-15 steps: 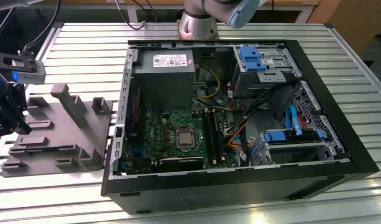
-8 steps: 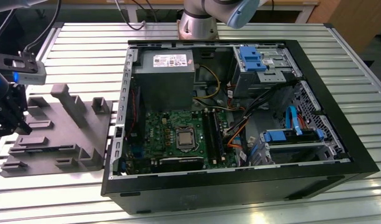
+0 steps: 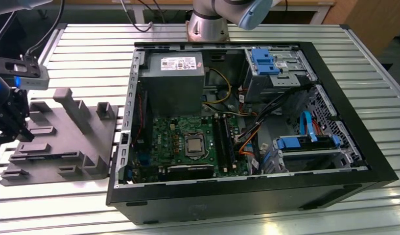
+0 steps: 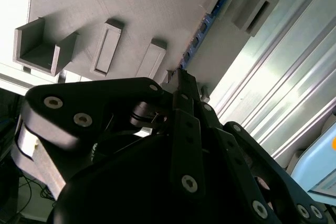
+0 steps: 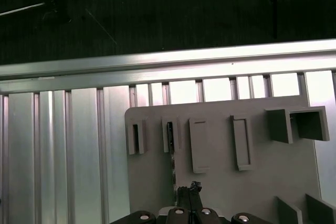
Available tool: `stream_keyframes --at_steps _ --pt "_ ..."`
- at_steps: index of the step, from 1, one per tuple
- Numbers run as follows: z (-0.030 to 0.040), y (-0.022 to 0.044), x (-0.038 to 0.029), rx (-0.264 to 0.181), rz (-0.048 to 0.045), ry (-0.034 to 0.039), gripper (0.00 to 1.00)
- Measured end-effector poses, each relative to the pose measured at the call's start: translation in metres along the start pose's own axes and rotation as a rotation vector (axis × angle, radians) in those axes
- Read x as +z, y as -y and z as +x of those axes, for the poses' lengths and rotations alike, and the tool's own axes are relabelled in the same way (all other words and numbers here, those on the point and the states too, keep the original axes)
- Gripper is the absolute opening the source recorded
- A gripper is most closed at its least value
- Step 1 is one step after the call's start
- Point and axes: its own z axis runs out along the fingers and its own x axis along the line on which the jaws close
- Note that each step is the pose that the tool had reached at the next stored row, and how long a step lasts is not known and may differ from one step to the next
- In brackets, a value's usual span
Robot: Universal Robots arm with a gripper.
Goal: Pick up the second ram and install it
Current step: 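Pick up the second ram and move it above second insertion slot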
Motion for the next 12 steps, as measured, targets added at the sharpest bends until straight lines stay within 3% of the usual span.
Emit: stream_keyframes --at_steps 12 --pt "0.0011 0.0004 0.0048 0.0 0.0 0.0 0.11"
